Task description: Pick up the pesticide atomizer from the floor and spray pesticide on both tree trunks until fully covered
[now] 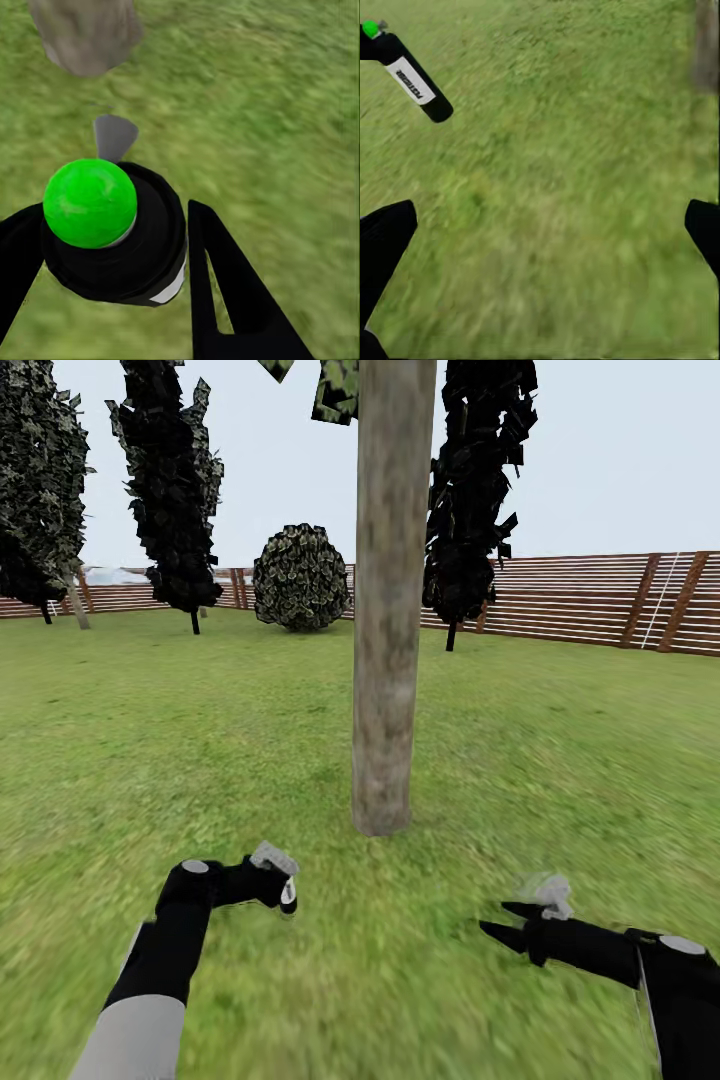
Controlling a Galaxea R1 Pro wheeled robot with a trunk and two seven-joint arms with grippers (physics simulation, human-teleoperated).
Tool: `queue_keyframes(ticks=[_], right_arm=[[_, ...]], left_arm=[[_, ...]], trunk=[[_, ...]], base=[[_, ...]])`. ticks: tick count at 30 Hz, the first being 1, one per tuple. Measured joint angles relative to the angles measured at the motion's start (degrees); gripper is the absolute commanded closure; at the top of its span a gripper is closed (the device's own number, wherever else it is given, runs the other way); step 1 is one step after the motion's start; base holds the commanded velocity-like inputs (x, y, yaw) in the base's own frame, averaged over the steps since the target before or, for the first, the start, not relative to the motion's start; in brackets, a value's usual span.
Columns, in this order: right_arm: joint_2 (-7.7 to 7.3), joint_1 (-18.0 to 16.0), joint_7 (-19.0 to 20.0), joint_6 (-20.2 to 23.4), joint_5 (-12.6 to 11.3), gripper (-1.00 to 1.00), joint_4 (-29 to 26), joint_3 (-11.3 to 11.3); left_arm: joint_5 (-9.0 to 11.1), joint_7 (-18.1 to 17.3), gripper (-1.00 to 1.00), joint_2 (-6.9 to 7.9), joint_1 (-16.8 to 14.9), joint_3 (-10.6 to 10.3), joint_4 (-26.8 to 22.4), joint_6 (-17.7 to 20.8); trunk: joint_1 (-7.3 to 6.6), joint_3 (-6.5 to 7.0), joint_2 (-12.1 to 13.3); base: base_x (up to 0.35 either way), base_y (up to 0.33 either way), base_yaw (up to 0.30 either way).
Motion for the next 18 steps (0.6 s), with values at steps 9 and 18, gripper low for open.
queue_keyframes(ticks=[9,18], right_arm=[[0.37,0.18,-10.08,-8.09,18.07,-1.0,0.44,-35.94],[0.42,0.17,-17.77,-9.07,18.49,-1.0,5.76,-38.47]], left_arm=[[21.12,37.15,1.0,-0.29,0.32,0.82,3.61,0.76],[23.98,41.46,1.0,-0.52,0.44,0.66,6.98,0.94]], trunk=[[0.0,0.0,0.0],[0.0,0.0,0.0]], base=[[0.0,0.0,0.0],[0.0,0.0,0.0]])
